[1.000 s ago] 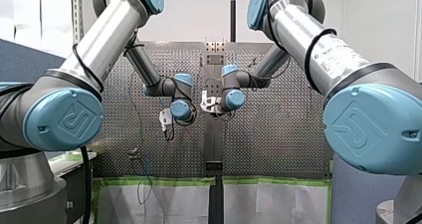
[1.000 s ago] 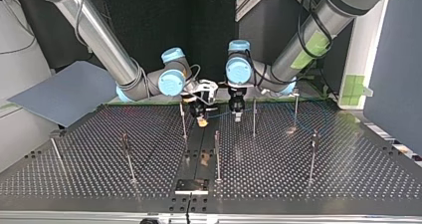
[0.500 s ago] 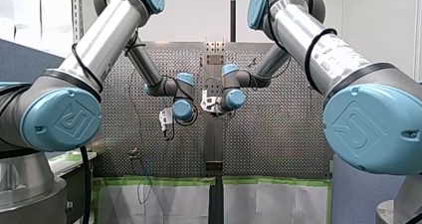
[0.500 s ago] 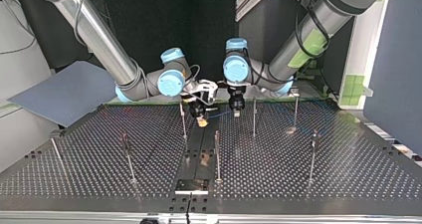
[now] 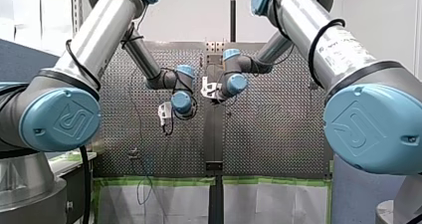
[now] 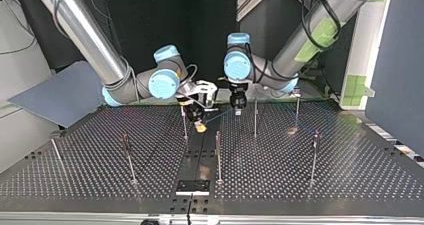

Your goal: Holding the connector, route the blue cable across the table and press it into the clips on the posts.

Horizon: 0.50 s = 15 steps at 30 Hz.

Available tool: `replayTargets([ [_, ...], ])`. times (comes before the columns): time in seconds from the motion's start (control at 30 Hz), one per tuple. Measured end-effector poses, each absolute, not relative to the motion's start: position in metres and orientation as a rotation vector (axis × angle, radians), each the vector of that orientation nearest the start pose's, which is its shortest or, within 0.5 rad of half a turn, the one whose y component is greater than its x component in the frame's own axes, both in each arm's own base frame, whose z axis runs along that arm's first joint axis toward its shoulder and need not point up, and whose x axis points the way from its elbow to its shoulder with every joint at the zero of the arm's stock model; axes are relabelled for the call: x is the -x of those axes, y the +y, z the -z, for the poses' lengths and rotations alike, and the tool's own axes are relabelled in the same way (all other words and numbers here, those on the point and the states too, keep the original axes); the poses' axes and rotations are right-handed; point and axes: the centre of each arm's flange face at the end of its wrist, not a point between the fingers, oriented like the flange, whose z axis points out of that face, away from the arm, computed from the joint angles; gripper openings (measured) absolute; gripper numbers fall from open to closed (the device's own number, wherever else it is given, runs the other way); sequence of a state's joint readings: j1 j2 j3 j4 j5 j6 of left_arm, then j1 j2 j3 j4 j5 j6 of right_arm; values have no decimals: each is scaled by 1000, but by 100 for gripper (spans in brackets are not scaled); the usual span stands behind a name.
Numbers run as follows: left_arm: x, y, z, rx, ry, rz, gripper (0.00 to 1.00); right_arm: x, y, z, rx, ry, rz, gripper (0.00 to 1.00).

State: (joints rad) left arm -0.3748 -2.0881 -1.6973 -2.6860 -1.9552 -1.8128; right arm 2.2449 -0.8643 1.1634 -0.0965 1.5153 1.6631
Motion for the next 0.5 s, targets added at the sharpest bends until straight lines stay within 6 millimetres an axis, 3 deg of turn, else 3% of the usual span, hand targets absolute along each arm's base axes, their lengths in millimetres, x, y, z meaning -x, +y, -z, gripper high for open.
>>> replayTargets([
  [0.5, -491, -307, -261, 168, 1649, 149, 0, -527, -446, -312, 2563, 1328, 2144, 0],
])
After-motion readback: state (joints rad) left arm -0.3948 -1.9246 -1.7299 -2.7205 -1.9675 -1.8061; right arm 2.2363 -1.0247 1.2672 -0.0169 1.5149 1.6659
